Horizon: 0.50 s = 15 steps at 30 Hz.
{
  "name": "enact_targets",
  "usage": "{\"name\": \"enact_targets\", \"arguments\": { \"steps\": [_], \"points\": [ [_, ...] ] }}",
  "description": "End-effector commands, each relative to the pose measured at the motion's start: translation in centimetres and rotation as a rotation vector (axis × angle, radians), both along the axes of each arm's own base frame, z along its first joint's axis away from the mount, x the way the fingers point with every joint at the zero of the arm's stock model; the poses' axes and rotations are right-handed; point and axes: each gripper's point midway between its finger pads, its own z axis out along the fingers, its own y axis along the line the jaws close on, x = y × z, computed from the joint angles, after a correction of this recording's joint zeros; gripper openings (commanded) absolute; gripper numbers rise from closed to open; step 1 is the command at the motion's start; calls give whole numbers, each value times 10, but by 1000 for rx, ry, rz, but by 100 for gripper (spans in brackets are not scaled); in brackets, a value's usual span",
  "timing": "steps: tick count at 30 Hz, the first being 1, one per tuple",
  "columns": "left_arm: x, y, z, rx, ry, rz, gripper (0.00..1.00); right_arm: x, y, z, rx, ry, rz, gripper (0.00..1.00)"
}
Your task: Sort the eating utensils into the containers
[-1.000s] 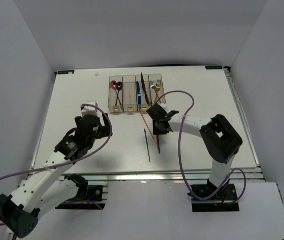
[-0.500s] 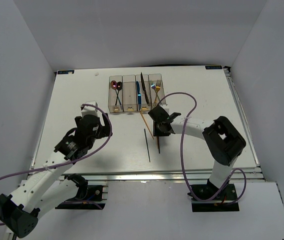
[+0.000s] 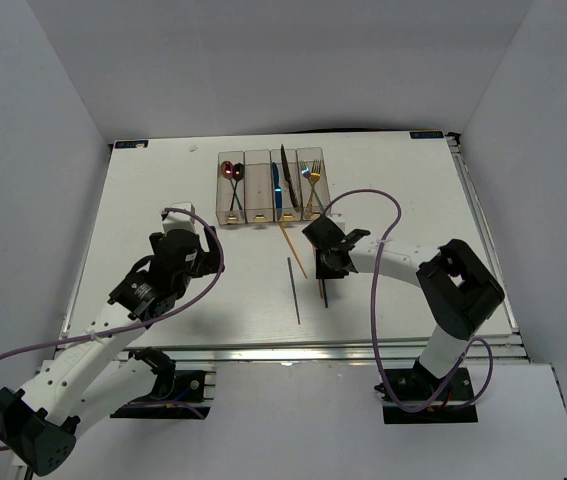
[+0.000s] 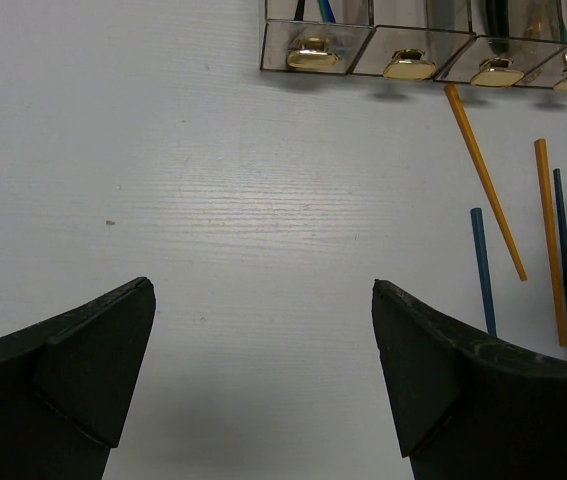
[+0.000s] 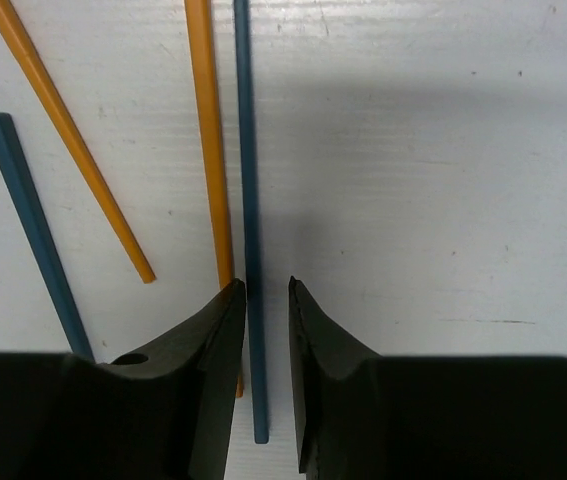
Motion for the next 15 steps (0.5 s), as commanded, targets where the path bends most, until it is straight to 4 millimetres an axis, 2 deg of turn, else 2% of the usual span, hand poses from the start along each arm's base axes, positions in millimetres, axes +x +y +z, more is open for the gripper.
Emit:
{"name": "enact_targets", "arguments": {
  "steps": [1, 11, 15],
  "points": [
    [-1, -2, 1, -7, -5, -8, 98, -1, -3, 10, 19, -24, -4, 29],
    [-2, -2, 1, -5, -7, -5, 98, -4, -3, -6, -8, 14, 14, 27],
    [-1, -2, 1, -5, -7, -7, 98, -7, -6, -13, -34, 33, 14, 20]
  ]
}}
